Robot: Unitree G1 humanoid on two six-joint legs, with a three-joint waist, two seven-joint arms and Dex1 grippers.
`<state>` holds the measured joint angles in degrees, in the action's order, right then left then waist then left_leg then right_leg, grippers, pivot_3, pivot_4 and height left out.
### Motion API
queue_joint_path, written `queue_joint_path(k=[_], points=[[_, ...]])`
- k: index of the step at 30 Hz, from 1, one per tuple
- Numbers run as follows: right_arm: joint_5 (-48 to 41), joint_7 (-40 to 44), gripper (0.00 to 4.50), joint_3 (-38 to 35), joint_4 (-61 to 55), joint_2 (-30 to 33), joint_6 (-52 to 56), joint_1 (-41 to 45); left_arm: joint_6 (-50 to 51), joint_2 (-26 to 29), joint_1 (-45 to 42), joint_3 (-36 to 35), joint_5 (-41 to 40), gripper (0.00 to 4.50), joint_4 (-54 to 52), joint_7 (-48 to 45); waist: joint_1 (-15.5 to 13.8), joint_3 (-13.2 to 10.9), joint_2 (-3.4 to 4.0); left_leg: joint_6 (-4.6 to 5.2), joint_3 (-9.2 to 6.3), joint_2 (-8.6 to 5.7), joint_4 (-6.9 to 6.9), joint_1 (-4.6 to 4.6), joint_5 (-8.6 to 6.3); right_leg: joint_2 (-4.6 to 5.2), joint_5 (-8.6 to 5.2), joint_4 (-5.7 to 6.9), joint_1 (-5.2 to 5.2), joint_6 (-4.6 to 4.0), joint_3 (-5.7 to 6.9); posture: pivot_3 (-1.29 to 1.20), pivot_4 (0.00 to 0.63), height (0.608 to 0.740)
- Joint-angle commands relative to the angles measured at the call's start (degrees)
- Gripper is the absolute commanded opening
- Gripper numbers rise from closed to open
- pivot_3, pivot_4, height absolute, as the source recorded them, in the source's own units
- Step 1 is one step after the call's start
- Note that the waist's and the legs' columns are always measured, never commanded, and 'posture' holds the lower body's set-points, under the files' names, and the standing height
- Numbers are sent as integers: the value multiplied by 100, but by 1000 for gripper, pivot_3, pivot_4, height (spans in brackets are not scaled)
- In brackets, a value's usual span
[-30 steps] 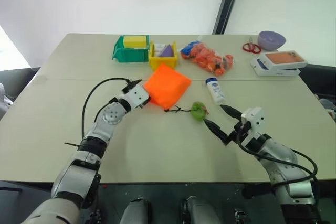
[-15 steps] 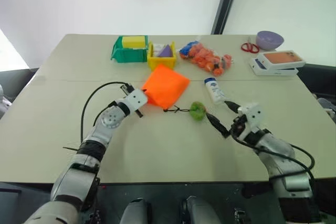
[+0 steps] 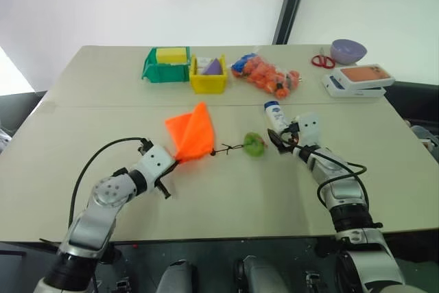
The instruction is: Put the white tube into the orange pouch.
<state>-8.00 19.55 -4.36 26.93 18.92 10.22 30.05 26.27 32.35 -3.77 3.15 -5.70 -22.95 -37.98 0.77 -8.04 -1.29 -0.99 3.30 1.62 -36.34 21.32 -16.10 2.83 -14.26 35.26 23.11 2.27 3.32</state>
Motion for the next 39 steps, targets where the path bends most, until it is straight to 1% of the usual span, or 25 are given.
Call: queue_joint_path(k=[1, 4, 8, 10, 11, 15, 16, 22, 24, 27, 29, 32, 35, 37, 39], points=[[39, -91, 4500, -132, 420, -42, -376, 351, 924, 214, 161, -282, -783, 73, -947, -340, 0, 1, 0, 0, 0, -1, 0, 0, 0, 0, 0, 0, 0, 0, 0, 0, 150, 740], [7, -137, 4500, -207, 894, -112, -572, 595, 1360, 378, 257, -328, -1135, 73, -1331, -455, 4, 1, 0, 0, 0, 0, 2, 0, 0, -2, 0, -2, 0, 0, -1, 0, 150, 740], [20, -177, 4500, -276, 1497, -177, -858, 870, 1590, 331, 100, -315, -1291, 73, -1295, -294, 1, 0, 1, 1, 0, -2, -2, -1, 1, -3, 0, -1, -3, 0, -2, 0, 150, 740], [-28, -119, 3963, -319, 1627, -209, -964, 924, 1584, 249, -8, -287, -1278, 0, -1153, -172, -7, 0, 1, 4, -1, -2, -4, 0, 3, -4, 0, -1, -3, 0, -2, 0, 150, 740], [-37, -107, 3784, -327, 1667, -217, -1010, 939, 1570, 229, -35, -268, -1273, 0, -1105, -137, -4, 0, 1, 6, -1, -3, -4, -1, 4, -4, 0, -1, -5, 0, -3, 0, 150, 740], [-52, -117, 1751, -361, 1685, -236, -1135, 945, 1417, 119, -64, -158, -1240, 0, -914, -32, 2, 0, 1, 6, 0, -3, -5, -1, 4, -3, 0, -2, -6, 0, -5, 0, 150, 740], [-47, -118, 1592, -362, 1651, -242, -1142, 920, 1381, 63, -71, -161, -1253, 0, -853, 4, 1, 0, 1, 6, 0, -3, -5, -1, 4, -3, 0, -1, -6, 0, -5, 0, 150, 740], [13, -76, 1592, -315, 1215, -219, -1231, 654, 1226, -213, -65, -212, -1388, 0, -568, 53, 1, 0, 2, 6, -1, -2, -4, -1, 4, -3, 0, -1, -5, 0, -5, 0, 150, 740], [-79, 236, 1592, -261, 493, -110, -1206, 307, 1287, -371, -102, -322, -1568, 0, -458, 84, -23, -1, 3, 6, 0, -2, -4, 0, 4, -2, 0, -1, -5, 0, -5, 0, 150, 740], [-756, 1204, 1592, -278, -1392, 258, -620, -699, 1430, -491, -194, -494, -1946, 0, -341, -25, -54, -2, 6, 6, -4, -2, -2, 7, 4, 1, 0, -6, -4, 1, -4, 0, 150, 740], [-1111, 1583, 1592, -296, -2298, 488, -202, -1218, 1506, -485, -243, -576, -2136, 0, -274, -72, -67, -2, 6, 9, -7, -3, 2, 8, 3, 3, -1, -11, -5, 4, -5, 0, 150, 740], [-2059, 2418, 1592, -277, -4040, 1198, 854, -2458, 1846, -457, -372, -860, -2742, 0, -92, -307, -99, 1, 5, 9, -8, -3, 2, 5, 2, 3, -1, -10, -5, 4, -4, 0, 150, 740], [-2547, 2657, 1592, -49, -5069, 1525, 1496, -3147, 2130, -318, -495, -1062, -3171, 0, 93, -521, -83, 1, 0, 9, -10, 0, 5, -8, 2, -1, -4, -8, -13, 0, -3, 0, 150, 740], [-2658, 2627, 1592, 206, -5522, 1522, 1767, -3384, 2263, -182, -613, -1090, -3325, 0, 226, -664, -60, 0, -1, 9, -11, 2, 2, -9, 2, -5, -13, -8, -11, -15, -3, 0, 150, 740], [-2594, 2471, 1592, 463, -5689, 1391, 1900, -3400, 2313, -42, -707, -1051, -3389, 0, 346, -794, -34, 0, -1, 8, -13, 2, 0, -9, 3, -6, -15, -8, -10, -20, -3, 0, 150, 740]])
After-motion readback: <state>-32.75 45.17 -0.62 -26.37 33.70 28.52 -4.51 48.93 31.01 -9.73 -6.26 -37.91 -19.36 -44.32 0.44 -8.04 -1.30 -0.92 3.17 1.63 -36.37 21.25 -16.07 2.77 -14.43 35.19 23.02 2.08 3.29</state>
